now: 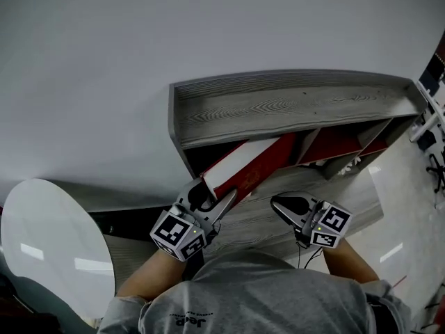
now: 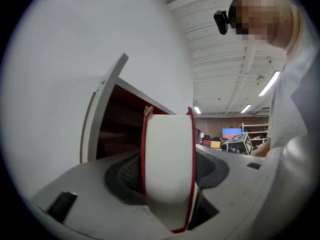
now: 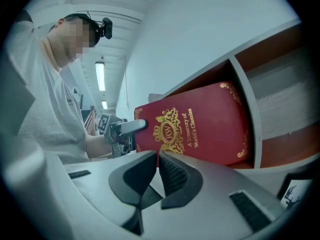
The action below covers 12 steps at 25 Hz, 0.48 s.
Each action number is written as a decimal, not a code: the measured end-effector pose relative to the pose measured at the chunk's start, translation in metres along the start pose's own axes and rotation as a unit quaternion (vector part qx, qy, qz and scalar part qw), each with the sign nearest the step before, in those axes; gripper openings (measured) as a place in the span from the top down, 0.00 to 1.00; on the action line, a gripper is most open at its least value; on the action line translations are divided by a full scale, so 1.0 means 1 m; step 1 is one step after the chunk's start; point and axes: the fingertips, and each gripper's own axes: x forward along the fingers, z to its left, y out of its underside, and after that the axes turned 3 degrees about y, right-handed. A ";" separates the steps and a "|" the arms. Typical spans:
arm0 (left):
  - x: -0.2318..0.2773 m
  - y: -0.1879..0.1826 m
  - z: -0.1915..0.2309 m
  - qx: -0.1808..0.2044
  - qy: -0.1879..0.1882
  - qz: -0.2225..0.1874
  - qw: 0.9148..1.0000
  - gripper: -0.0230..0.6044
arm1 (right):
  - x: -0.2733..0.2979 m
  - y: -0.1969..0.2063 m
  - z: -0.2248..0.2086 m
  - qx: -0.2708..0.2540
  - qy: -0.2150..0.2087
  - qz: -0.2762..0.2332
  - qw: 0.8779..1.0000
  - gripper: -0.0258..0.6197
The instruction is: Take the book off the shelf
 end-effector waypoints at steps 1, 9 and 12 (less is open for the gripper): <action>-0.004 0.001 -0.003 -0.006 0.011 -0.001 1.000 0.54 | -0.001 0.003 0.006 0.002 0.006 0.000 1.000 0.91; -0.048 0.008 -0.024 -0.051 0.089 0.004 0.995 0.54 | -0.023 0.021 0.044 0.013 0.056 0.004 0.998 0.91; -0.059 0.014 -0.032 -0.066 0.114 0.013 0.991 0.54 | -0.043 0.024 0.044 0.029 0.080 -0.009 0.996 0.91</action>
